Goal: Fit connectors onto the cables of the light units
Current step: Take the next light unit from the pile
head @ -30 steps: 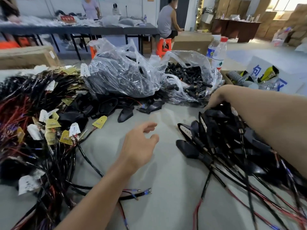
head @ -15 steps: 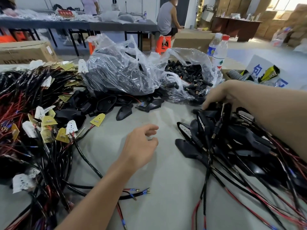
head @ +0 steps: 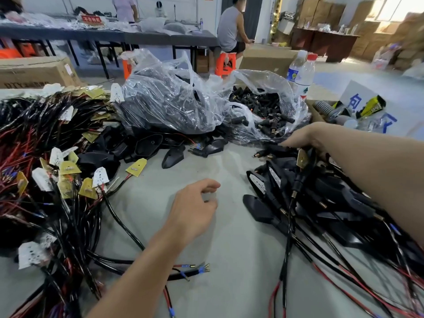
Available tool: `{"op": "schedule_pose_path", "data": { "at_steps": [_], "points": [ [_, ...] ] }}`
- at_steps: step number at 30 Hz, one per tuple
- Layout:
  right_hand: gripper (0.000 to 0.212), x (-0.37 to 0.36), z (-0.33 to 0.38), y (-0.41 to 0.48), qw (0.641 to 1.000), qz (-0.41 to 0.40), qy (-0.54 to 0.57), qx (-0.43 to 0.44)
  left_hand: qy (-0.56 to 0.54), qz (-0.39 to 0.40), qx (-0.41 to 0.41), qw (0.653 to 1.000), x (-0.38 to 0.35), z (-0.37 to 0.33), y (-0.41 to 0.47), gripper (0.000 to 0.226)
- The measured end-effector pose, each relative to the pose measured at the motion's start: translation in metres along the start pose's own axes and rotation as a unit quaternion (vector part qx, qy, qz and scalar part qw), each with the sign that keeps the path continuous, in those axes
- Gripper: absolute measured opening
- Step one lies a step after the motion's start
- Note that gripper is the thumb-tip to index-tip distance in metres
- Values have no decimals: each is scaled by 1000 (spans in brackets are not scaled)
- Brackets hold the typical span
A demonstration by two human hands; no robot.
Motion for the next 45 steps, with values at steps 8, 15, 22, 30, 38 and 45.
{"op": "schedule_pose_path", "data": {
  "at_steps": [8, 15, 22, 30, 38, 45],
  "points": [
    [38, -28, 69, -46, 980, 89, -4, 177, 24, 9, -2, 1000, -2, -1, 1, 43],
    [65, 0, 48, -65, 977, -56, -151, 142, -1, 12, 4, 1000, 1, -5, -3, 46],
    [24, -3, -9, -82, 965, -129, -30, 228, 8, 49, 58, 997, -21, -42, 10, 93],
    [42, -14, 26, -131, 864, -420, -82, 266, 33, -41, 92, 994, -44, -56, 39, 41],
    [41, -74, 113, -119, 879, -313, -179, 313, 77, 162, -64, 982, -69, -78, 43, 51],
    [31, -95, 134, -83, 898, -266, -194, 291, 186, -56, -70, 979, 9, -52, 11, 41]
  ]
}}
Point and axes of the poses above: each hand's wrist, its own y-axis towards the middle knuckle, its own x-axis out of the back of the hand, z = x × y, the point moved 6 cm from there along y, towards the middle knuckle, and after that the axes turned 6 degrees about -x, right-handed, at the moved point
